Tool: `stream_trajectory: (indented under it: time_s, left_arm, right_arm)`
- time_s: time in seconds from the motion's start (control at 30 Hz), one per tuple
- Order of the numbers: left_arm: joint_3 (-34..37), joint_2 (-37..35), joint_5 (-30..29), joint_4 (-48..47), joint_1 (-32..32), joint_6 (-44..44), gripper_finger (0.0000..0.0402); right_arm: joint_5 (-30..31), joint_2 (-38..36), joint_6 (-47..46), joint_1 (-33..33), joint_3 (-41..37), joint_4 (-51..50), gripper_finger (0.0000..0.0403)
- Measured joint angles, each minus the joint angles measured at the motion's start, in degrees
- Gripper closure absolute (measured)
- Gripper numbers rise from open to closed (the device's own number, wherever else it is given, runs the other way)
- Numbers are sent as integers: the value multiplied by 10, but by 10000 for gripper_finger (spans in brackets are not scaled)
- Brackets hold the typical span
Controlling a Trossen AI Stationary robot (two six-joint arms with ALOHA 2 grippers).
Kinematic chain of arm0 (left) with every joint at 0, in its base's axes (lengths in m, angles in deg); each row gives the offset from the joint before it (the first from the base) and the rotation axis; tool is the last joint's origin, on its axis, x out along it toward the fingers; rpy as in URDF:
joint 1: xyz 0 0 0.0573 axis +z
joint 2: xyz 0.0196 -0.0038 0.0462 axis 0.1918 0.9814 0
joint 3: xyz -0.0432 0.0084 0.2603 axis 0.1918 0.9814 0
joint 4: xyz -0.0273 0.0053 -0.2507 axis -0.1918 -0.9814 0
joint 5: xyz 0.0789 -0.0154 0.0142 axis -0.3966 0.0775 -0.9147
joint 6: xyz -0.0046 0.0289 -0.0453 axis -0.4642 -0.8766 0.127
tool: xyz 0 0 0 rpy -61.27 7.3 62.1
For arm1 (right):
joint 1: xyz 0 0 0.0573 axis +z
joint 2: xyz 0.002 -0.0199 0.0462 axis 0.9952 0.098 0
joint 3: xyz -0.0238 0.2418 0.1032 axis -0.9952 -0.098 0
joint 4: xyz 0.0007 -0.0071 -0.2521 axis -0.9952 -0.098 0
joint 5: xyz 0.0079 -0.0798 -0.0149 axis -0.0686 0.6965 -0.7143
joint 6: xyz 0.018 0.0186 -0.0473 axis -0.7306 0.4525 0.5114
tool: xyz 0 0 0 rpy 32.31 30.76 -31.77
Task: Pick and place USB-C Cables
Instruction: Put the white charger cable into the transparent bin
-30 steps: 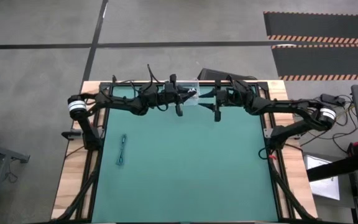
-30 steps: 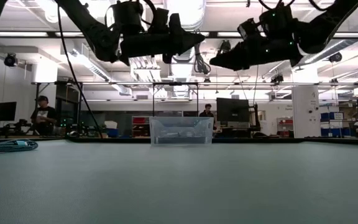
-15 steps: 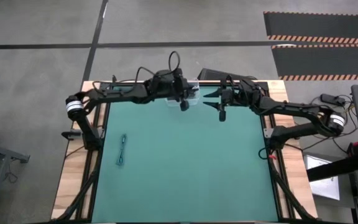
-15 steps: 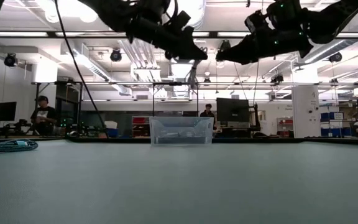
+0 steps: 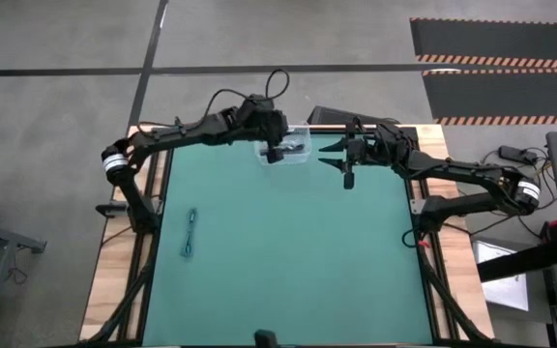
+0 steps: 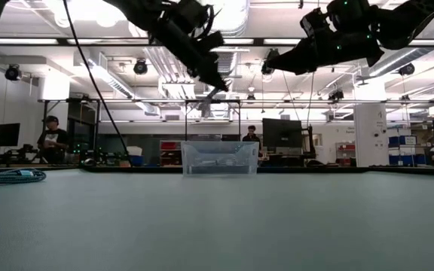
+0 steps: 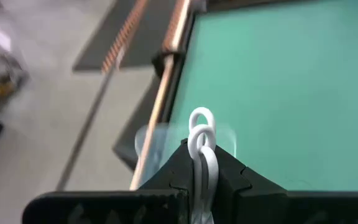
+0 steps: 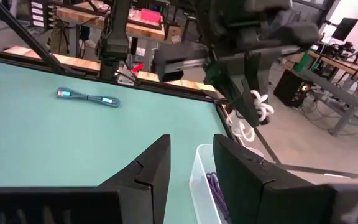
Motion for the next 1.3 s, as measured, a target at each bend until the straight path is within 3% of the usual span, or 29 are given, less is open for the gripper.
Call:
stream_trajectory:
  time_s: [0.17, 0.33, 0.7, 1.3]
  left_arm:
    - [-25, 0, -1, -91, 28, 5, 393]
    - [-41, 0, 0, -95, 32, 5, 393]
    - [-54, 9, 27, -36, 32, 7, 393]
    - [-98, 138, 30, 8, 39, 2, 392]
  right_arm:
    - [0, 0, 0, 0, 0, 0, 289]
    - [0, 0, 0, 0, 0, 2, 295]
    - [-1, 0, 5, 0, 0, 5, 296]
    - [0, 0, 12, 0, 0, 0, 302]
